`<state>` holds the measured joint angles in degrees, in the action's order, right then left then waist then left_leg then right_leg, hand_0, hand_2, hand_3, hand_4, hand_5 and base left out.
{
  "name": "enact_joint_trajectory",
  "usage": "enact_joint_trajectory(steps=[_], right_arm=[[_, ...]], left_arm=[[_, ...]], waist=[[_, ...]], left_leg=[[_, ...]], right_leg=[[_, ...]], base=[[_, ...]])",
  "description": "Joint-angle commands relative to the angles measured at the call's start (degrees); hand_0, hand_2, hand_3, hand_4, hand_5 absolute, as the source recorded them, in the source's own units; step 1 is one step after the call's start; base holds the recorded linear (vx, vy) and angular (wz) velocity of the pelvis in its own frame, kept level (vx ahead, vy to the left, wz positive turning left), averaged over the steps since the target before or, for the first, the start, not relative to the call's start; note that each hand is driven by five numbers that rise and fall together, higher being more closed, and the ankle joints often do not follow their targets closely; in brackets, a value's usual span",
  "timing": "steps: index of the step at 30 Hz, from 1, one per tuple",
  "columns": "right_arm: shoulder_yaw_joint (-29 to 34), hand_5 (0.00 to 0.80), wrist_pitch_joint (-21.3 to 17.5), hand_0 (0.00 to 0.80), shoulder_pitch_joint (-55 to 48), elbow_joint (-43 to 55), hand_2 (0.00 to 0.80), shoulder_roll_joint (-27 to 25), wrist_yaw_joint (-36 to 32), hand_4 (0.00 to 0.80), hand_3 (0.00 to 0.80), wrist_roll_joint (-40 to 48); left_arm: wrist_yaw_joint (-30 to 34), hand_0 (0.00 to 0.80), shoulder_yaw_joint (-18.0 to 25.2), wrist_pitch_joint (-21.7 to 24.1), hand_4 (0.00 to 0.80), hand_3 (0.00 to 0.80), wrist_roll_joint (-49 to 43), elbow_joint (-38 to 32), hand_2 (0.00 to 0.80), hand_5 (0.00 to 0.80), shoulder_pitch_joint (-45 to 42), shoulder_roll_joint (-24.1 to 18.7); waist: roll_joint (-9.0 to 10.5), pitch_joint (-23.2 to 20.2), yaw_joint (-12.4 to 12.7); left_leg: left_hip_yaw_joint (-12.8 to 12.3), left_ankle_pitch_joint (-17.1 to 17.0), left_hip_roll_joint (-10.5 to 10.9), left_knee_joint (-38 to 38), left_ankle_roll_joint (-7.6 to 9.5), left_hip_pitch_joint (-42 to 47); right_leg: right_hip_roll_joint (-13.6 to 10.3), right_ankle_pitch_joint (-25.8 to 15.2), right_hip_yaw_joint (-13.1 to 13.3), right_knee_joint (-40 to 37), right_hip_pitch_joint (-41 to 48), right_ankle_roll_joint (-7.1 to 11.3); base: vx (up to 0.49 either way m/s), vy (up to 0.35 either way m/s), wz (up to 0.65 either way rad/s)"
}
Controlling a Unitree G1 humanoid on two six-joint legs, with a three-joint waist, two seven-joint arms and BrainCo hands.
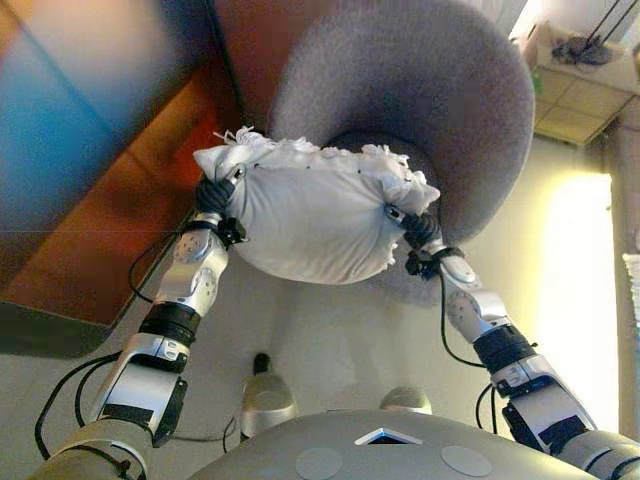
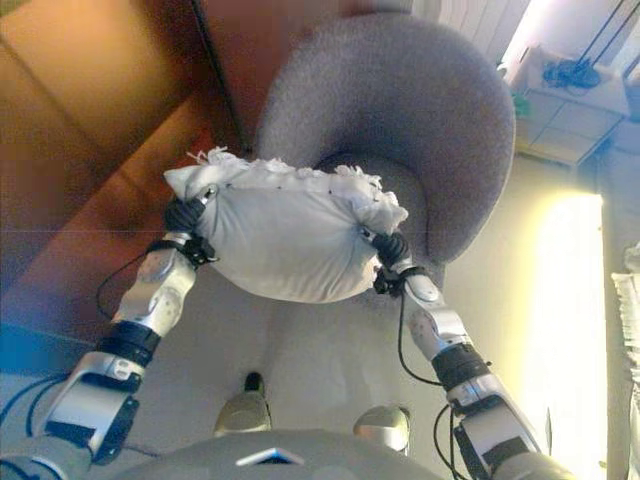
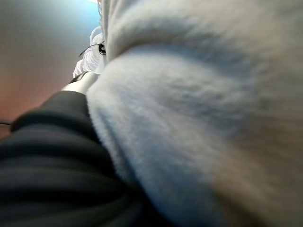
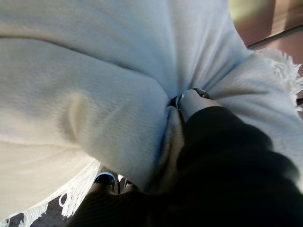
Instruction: Pick up the cushion and take it to the sofa
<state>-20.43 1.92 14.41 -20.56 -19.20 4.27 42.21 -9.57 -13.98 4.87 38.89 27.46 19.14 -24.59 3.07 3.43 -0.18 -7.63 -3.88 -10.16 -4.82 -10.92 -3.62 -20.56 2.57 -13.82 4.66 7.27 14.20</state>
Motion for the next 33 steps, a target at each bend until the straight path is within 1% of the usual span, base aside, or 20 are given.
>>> enact_joint_trajectory(steps=[1,2,4,7,8,11,12,13,14,16,19,20,21,23,24,27,29,30,32,33], right_arm=[[1.6,0.8,-3.8,0.8,2.9,3.1,0.8,3.4,-2.6,0.8,0.8,4.5],[2.1,0.8,-3.7,0.8,2.3,2.7,0.8,3.7,-2.7,0.8,0.8,4.4],[2.6,0.8,-3.9,0.8,1.9,2.0,0.8,4.3,-2.9,0.8,0.8,4.4],[3.6,0.8,-4.5,0.8,1.6,1.8,0.8,4.9,-3.2,0.8,0.8,3.8],[3.8,0.8,-4.8,0.8,1.5,2.1,0.8,5.1,-2.8,0.8,0.8,4.0],[4.4,0.8,-5.6,0.8,1.3,2.6,0.8,4.3,-2.5,0.8,0.8,5.6],[4.3,0.8,-5.9,0.8,1.2,2.2,0.8,4.0,-2.6,0.8,0.8,6.0],[4.1,0.8,-6.4,0.8,1.2,1.9,0.8,3.8,-2.4,0.8,0.8,5.9],[3.8,0.8,-6.8,0.8,0.9,1.9,0.8,3.7,-2.0,0.8,0.8,5.5],[3.9,0.8,-7.4,0.8,1.0,1.0,0.8,3.3,-2.5,0.8,0.8,6.0],[5.1,0.8,-7.5,0.8,1.1,0.7,0.8,2.5,-4.2,0.8,0.8,7.3],[5.5,0.8,-7.5,0.8,1.6,0.4,0.8,2.2,-4.8,0.8,0.8,7.6],[5.7,0.8,-7.5,0.8,2.2,0.0,0.8,1.7,-5.1,0.8,0.8,7.9],[5.7,0.8,-7.3,0.8,2.9,-0.3,0.8,1.1,-5.3,0.8,0.8,8.1],[6.0,0.8,-6.5,0.8,3.1,0.0,0.8,0.9,-5.2,0.8,0.8,7.9],[6.5,0.8,-5.7,0.8,2.4,0.9,0.8,0.5,-5.9,0.8,0.8,7.1],[7.0,0.8,-5.6,0.8,1.4,1.7,0.8,0.7,-6.9,0.8,0.8,6.3],[7.0,0.8,-5.9,0.8,1.0,2.1,0.8,0.7,-7.3,0.8,0.8,6.1],[7.1,0.8,-5.6,0.8,0.9,2.9,0.8,0.6,-7.5,0.8,0.8,5.7],[6.7,0.8,-5.5,0.8,0.7,3.4,0.8,0.8,-7.1,0.8,0.8,5.5]], left_arm=[[4.6,0.8,-2.2,0.9,0.8,0.8,-4.2,-4.5,0.8,0.8,2.9,4.8],[4.9,0.8,-2.5,0.2,0.8,0.8,-4.6,-5.7,0.8,0.8,2.3,5.0],[5.1,0.8,-2.5,-1.6,0.8,0.8,-5.5,-7.0,0.8,0.8,2.0,4.9],[5.6,0.8,-3.0,-2.6,0.8,0.8,-6.5,-6.9,0.8,0.8,2.4,4.3],[5.8,0.8,-3.5,-2.8,0.8,0.8,-6.4,-6.5,0.8,0.8,3.2,3.9],[6.2,0.8,-5.0,-1.8,0.8,0.8,-5.1,-5.0,0.8,0.8,5.8,3.6],[6.4,0.8,-5.1,-1.6,0.8,0.8,-4.4,-4.5,0.8,0.8,6.4,3.6],[6.4,0.8,-5.2,-1.3,0.8,0.8,-3.7,-4.0,0.8,0.8,6.7,3.9],[6.3,0.8,-5.5,-1.5,0.8,0.8,-3.3,-3.7,0.8,0.8,7.1,4.3],[6.2,0.8,-5.6,-1.8,0.8,0.8,-4.4,-3.2,0.8,0.8,7.4,5.1],[5.3,0.8,-6.6,-1.7,0.8,0.8,-6.7,-2.2,0.8,0.8,7.7,5.8],[5.2,0.8,-7.0,-1.6,0.8,0.8,-7.1,-2.0,0.8,0.8,8.0,6.0],[5.5,0.8,-7.3,-1.6,0.8,0.8,-7.7,-1.6,0.8,0.8,8.4,6.1],[5.7,0.8,-7.6,-1.3,0.8,0.8,-7.8,-1.1,0.8,0.8,8.7,6.2],[5.7,0.8,-7.6,-1.2,0.8,0.8,-7.6,-0.8,0.8,0.8,8.6,6.3],[5.9,0.8,-7.2,-1.2,0.8,0.8,-7.7,-0.8,0.8,0.8,7.8,6.4],[6.6,0.8,-6.2,-1.5,0.8,0.8,-8.5,-2.2,0.8,0.8,6.3,6.5],[6.8,0.8,-5.9,-1.2,0.8,0.8,-8.8,-2.6,0.8,0.8,5.6,6.9],[7.5,0.8,-5.1,-1.2,0.8,0.8,-8.8,-3.4,0.8,0.8,4.7,7.3],[7.7,0.8,-4.8,-1.3,0.8,0.8,-8.2,-3.8,0.8,0.8,4.1,7.0]], waist=[[-2.52,-3.5,1.5],[-2.48,-3.8,1.7],[-2.26,-4.0,1.7],[-2.19,-4.0,1.6],[-2.35,-4.0,1.5],[-3.74,-3.1,0.5],[-4.18,-2.8,0.2],[-4.31,-2.5,-0.5],[-4.27,-2.3,-1.2],[-3.8,-2.1,-2.1],[-2.44,-1.5,-4.2],[-1.79,-1.3,-4.9],[-0.86,-1.0,-5.9],[-0.56,-0.4,-7.0],[-0.52,-0.2,-7.8],[-0.8,0.3,-8.7],[-0.37,0.3,-8.7],[0.0,-0.1,-8.7],[-0.04,-0.9,-9.0],[-0.28,-1.4,-9.3]], left_leg=[[-2.7,2.8,2.4,2.3,5.74,3.4],[-3.3,3.2,3.1,2.6,6.08,4.0],[-3.8,4.1,4.4,2.8,6.91,4.6],[-3.7,5.1,6.4,2.7,8.54,4.4],[-3.4,5.5,7.3,2.5,9.43,4.1],[-1.9,6.6,8.6,1.6,11.23,3.8],[-1.4,6.8,9.0,1.7,11.6,4.2],[-0.9,7.0,9.3,1.6,11.74,4.6],[-0.2,7.3,10.0,1.7,11.98,5.2],[0.3,7.6,10.6,1.8,11.92,6.2],[0.8,9.8,11.5,0.3,11.51,7.7],[1.2,11.1,11.9,-0.5,11.41,8.0],[1.9,13.1,12.9,-1.0,11.55,8.8],[3.0,15.1,13.3,-1.7,11.99,9.8],[3.4,16.0,13.4,-1.6,12.15,11.2],[4.3,17.6,12.8,-1.7,12.52,13.9],[4.7,18.8,12.8,-2.4,12.96,14.7],[4.6,19.6,12.7,-3.4,12.76,14.8],[3.9,20.4,11.5,-4.2,12.1,16.0],[2.9,20.2,10.4,-4.9,11.65,16.6]], right_leg=[[1.6,-4.0,-2.5,0.2,-3.0,-2.59],[0.7,-5.2,-2.8,0.0,-2.9,-2.35],[-0.8,-7.1,-2.1,1.3,-3.3,-1.94],[-2.3,-9.2,0.1,6.5,-4.7,-1.82],[-2.7,-10.0,1.5,11.3,-6.1,-2.0],[-1.8,-10.5,5.6,24.9,-12.3,-4.3],[-0.7,-10.4,6.6,28.2,-13.7,-4.9],[1.6,-10.1,8.1,28.8,-14.9,-5.26],[3.7,-10.0,8.8,28.2,-16.0,-5.4],[5.1,-10.4,9.1,24.1,-16.5,-5.43],[7.5,-10.0,11.1,12.3,-16.4,-4.96],[7.8,-10.5,12.1,7.5,-17.0,-4.28],[7.7,-13.5,14.2,1.7,-18.8,-2.99],[8.0,-16.3,16.5,-1.0,-20.9,-1.95],[8.1,-17.8,17.2,-4.7,-22.8,-1.52],[8.8,-18.9,16.8,-5.7,-25.1,-1.55],[9.1,-18.3,17.5,-3.5,-24.1,-1.87],[8.8,-18.7,17.4,-3.4,-23.3,-2.26],[9.2,-17.7,17.2,-2.1,-22.0,-2.79],[9.8,-16.3,17.2,-0.7,-21.7,-3.17]], base=[[0.04,0.139,0.04],[0.041,0.151,0.06],[0.039,0.184,0.05],[0.028,0.187,0.0],[0.002,0.254,-0.01],[0.016,0.277,0.12],[0.058,0.189,0.25],[0.097,0.117,0.27],[0.122,0.042,0.23],[0.169,-0.027,0.39],[0.242,-0.142,0.56],[0.323,-0.19,0.87],[0.317,-0.165,0.87],[0.371,-0.124,0.35],[0.421,-0.106,-0.25],[0.445,-0.123,-0.34],[0.44,-0.163,-0.15],[0.423,-0.173,0.14],[0.446,-0.171,0.44],[0.454,-0.16,0.51]])
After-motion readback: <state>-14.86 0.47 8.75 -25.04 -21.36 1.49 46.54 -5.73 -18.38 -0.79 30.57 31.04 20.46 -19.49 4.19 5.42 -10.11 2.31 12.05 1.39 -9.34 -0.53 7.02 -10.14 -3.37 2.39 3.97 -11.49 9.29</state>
